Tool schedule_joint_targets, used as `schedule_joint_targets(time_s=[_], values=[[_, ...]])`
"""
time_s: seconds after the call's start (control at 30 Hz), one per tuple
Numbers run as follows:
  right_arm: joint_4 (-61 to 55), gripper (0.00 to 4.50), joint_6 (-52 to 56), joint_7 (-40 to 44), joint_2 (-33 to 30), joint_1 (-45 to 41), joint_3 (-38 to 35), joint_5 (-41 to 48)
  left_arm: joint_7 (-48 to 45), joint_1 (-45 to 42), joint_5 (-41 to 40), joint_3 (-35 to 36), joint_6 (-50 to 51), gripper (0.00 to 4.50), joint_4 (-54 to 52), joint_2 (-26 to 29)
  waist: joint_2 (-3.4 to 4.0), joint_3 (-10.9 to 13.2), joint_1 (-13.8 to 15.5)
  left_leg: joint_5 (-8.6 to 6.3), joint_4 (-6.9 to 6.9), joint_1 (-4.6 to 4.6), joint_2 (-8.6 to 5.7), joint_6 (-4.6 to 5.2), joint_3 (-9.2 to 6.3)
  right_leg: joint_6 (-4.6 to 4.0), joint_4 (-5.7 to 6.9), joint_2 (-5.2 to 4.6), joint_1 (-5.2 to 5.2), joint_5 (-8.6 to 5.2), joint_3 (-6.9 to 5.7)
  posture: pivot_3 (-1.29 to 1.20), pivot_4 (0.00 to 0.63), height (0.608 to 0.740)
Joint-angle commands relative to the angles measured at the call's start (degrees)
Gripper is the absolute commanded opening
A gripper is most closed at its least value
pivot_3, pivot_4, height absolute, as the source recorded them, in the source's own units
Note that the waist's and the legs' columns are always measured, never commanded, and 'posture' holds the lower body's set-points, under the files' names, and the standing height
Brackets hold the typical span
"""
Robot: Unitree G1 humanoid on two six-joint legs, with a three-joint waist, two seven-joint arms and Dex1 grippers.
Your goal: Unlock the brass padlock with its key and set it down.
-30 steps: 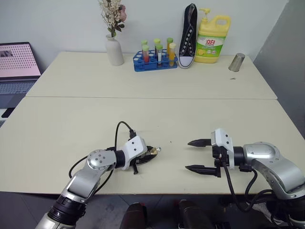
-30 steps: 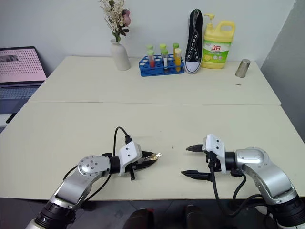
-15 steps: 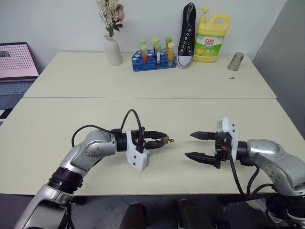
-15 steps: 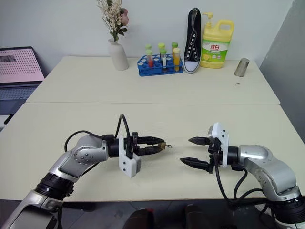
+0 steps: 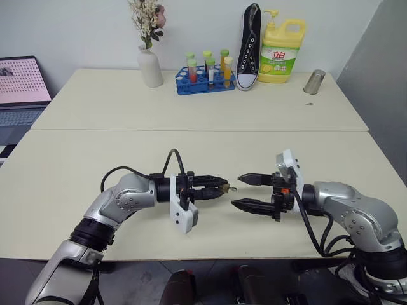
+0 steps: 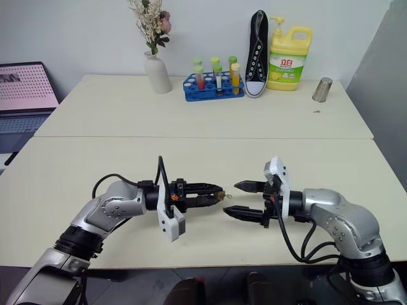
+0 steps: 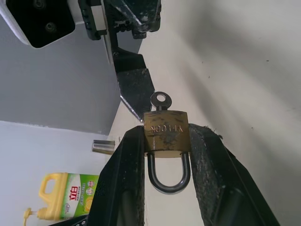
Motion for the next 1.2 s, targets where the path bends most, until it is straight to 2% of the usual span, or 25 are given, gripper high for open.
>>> schedule_joint_targets(time_s=[0.03,0.13,0.2,0.5,0.9,1.2], values=[[-0.10,4.50,0.64,0.51,0.05,-1.60,0.06,1.16,1.00,-0.15,-0.11,0.29,0.09,0.96,-2.14,0.04,0.00,0.00,0.02,0.00,0.00,0.00,0.00,0.00,0.00,0.00,0.00,0.00,0.00,0.00,-0.01,0.00,0.150,0.740],[0.54,3.87,0.94,0.74,0.14,-2.31,0.83,0.68,1.21,-0.01,0.04,0.32,0.30,0.96,-2.39,-0.10,0.00,0.00,0.02,0.00,0.00,-0.01,-0.01,0.00,0.01,0.00,0.00,0.00,0.00,0.00,0.00,0.00,0.150,0.740],[0.70,3.24,0.98,0.82,0.11,-2.39,1.15,0.54,1.25,0.04,0.17,0.25,0.39,0.96,-2.62,-0.16,0.00,0.00,0.02,0.00,0.00,0.00,-0.01,0.00,0.00,0.00,0.00,0.00,0.00,0.00,0.00,0.00,0.150,0.740],[1.50,0.00,1.05,-0.12,0.27,-2.87,2.09,-0.57,1.40,-0.20,0.32,0.22,0.72,0.96,-2.95,-0.34,0.00,0.00,0.02,0.00,0.00,0.00,0.00,0.00,0.00,0.00,0.00,0.00,0.00,0.00,-0.01,0.00,0.150,0.740],[2.21,0.00,0.87,1.68,-0.73,-3.54,2.28,-1.85,1.67,0.04,0.23,0.43,0.77,0.96,-3.04,-0.35,0.00,0.00,0.02,0.00,0.00,0.00,0.00,0.00,0.00,0.00,0.00,0.00,0.00,0.00,-0.01,0.00,0.150,0.740],[4.88,0.00,6.06,1.21,-1.01,-5.15,1.08,0.49,2.45,0.04,0.98,0.89,0.29,0.96,-3.05,-0.62,0.00,0.00,0.02,0.00,0.00,0.00,0.00,0.00,0.00,0.00,0.00,0.00,0.00,0.00,-0.01,0.00,0.150,0.740]])
